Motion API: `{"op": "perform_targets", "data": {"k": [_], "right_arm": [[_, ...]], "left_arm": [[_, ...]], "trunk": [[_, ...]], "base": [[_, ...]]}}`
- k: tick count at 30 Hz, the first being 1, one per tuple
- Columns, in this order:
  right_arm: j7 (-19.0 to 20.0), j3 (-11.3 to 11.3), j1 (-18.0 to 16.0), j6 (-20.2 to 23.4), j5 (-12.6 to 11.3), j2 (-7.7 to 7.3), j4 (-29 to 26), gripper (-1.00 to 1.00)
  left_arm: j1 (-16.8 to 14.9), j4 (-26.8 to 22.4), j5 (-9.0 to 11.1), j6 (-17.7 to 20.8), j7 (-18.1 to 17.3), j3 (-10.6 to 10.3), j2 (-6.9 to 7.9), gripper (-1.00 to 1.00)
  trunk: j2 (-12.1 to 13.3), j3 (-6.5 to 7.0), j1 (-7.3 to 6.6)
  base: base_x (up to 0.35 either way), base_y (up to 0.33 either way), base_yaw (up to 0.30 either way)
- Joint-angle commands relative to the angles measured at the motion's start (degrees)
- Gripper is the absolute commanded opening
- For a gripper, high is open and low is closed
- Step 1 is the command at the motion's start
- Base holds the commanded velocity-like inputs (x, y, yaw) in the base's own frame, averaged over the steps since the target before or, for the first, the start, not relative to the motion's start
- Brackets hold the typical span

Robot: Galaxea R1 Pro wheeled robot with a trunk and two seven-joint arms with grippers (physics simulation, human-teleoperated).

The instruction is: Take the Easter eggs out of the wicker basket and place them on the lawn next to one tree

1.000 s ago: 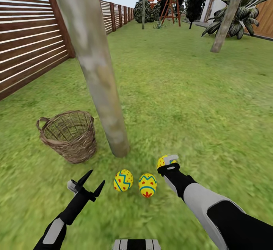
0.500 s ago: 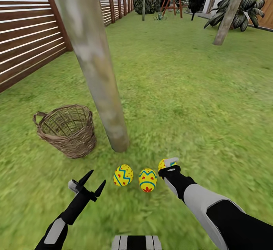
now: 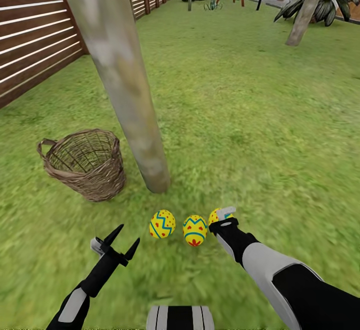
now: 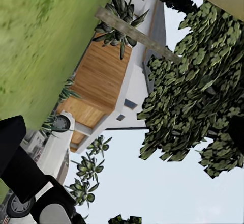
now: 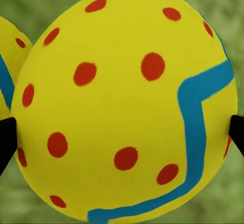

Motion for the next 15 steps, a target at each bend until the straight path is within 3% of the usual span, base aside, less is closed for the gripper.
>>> {"op": "perform_targets", "data": {"k": [1, 15], "right_arm": [[-0.3, 0.5, 0.0, 0.3, -0.6, -0.01, -0.1, -1.00], [-0.3, 0.5, 0.0, 0.3, -0.7, 0.01, -0.1, -1.00]], "left_arm": [[0.0, 0.0, -0.1, 0.3, -0.1, 0.2, -0.05, 1.00], [0.0, -0.1, -0.1, 0.3, -0.1, 0.2, -0.05, 1.00]], "trunk": [[0.0, -0.26, 0.01], [-0.2, -3.37, 0.37]], "base": [[0.000, 0.000, 0.000], [0.000, 0.000, 0.000]]}}
